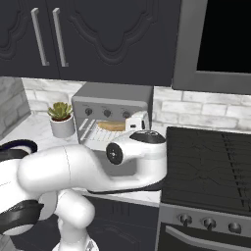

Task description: Pull the toaster oven rack outwards. Pick up the baguette from the plate and place it on the toaster oven rack. Close the toaster oven door fully and set the temperature to the lowest setting.

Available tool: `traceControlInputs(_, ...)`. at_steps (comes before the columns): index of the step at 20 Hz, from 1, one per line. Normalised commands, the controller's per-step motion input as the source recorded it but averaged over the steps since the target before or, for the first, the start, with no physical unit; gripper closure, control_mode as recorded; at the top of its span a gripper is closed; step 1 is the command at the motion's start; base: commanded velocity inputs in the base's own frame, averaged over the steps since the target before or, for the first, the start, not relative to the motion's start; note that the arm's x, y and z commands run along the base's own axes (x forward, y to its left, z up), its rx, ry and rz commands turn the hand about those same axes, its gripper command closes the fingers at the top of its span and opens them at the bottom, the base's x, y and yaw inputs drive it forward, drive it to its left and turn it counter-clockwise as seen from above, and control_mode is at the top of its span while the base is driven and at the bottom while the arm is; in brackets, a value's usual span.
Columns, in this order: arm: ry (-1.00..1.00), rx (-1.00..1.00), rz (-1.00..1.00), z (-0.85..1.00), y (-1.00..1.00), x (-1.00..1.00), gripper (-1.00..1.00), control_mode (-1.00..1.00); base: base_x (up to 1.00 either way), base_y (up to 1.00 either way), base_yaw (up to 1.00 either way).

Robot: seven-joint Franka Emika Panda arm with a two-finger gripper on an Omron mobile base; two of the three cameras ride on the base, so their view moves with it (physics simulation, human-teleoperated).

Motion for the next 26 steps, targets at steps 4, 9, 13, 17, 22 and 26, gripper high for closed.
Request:
traceControlInputs(4,-0.01,0.27,0.03,0.31,-0.13,0.0,-1.0,-1.0,0.0,0.0,0.0)
traceControlInputs(9,0.01,0.04,0.01,-0.02,0.0,0.0,-1.0,-1.0,0.0,0.0,0.0)
traceControlInputs(13,0.02,0.04,0.01,-0.06,0.0,-0.1,-1.0,-1.0,0.0,0.0,0.0)
traceControlInputs(17,-0.14,0.24,0.0,0.0,0.0,-0.18,-1.0,-1.0,0.0,0.0,0.0)
traceControlInputs(22,-0.18,0.33,0.0,0.0,-0.05,-0.16,-1.0,-1.0,0.0,0.0,0.0)
traceControlInputs(26,-0.15,0.36,0.0,0.0,-0.13,-0.13,-1.0,-1.0,0.0,0.0,0.0)
